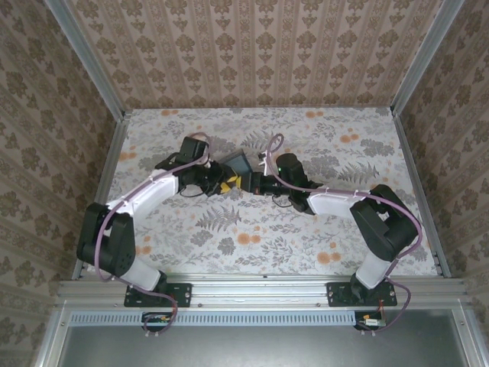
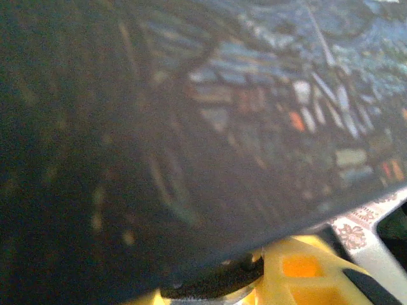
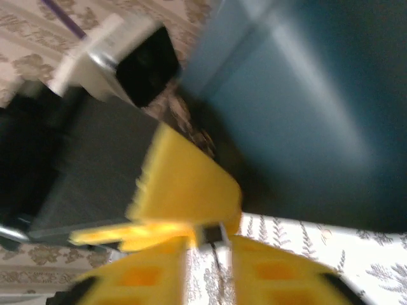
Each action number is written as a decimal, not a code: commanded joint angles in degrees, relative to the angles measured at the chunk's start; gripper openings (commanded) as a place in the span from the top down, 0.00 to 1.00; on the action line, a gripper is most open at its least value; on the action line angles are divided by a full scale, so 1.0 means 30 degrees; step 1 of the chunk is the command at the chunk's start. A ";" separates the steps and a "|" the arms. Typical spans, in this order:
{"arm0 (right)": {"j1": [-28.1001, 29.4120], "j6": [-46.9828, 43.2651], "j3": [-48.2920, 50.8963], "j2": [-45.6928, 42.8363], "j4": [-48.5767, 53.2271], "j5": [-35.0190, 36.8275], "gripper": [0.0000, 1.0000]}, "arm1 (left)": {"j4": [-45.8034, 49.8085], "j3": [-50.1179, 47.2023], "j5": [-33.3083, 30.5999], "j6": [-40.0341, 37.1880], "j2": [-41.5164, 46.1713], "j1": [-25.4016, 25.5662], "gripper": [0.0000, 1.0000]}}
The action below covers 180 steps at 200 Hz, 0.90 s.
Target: Unlock the padlock with the key
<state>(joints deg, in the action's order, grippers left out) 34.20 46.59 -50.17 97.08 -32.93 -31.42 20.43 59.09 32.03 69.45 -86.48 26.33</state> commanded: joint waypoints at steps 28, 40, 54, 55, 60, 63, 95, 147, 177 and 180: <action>-0.0437 -0.7213 0.0241 -0.4556 0.6189 0.0015 0.51 | -0.0418 -0.0264 -0.1509 0.2273 0.1038 -0.1050 0.96; -0.0305 -1.0693 0.0510 -0.5627 0.8436 0.0645 0.52 | -0.0080 -0.0090 -0.1409 0.2228 0.1039 -0.1156 0.96; 0.0473 -1.4514 0.1568 -0.7624 0.8777 0.2832 0.53 | 0.0435 0.0211 -0.1298 0.2013 0.0977 -0.1190 0.96; 0.0543 -1.4729 0.1661 -0.7702 0.8675 0.3078 0.53 | 0.0446 0.0233 -0.1285 0.2000 0.0971 -0.1189 0.96; 0.0941 -1.5934 0.2324 -0.8104 0.7965 0.4132 0.53 | 0.0579 0.0387 -0.1133 0.1895 0.0913 -0.1202 0.96; 0.1145 -1.6495 0.2715 -0.8314 0.7311 0.4737 0.53 | 0.0710 0.0494 -0.1017 0.1832 0.0863 -0.1190 0.96; 0.1984 -2.1863 0.5824 -0.7444 -0.1278 0.6042 0.56 | 0.3128 0.1838 -0.0572 0.0684 0.0558 -0.1041 0.95; 0.4959 -2.9864 0.4727 -0.2384 -0.7288 1.0619 0.59 | 0.7156 0.3442 -0.0558 -0.0230 0.0294 -0.0864 0.94; 0.5665 -3.1025 0.4557 -0.1261 -0.9792 1.1499 0.63 | 0.7156 0.3209 -0.0443 -0.0269 0.0261 -0.0924 0.94; 0.5669 -3.0980 0.4506 -0.1266 -0.9740 1.1502 0.64 | 0.7105 0.3191 -0.0429 -0.0229 0.0263 -0.0924 0.94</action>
<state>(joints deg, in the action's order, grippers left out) 50.52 -38.87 -34.46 92.23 -51.00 -1.56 39.81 67.75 29.58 70.46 -85.73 23.53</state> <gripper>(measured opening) 0.384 0.300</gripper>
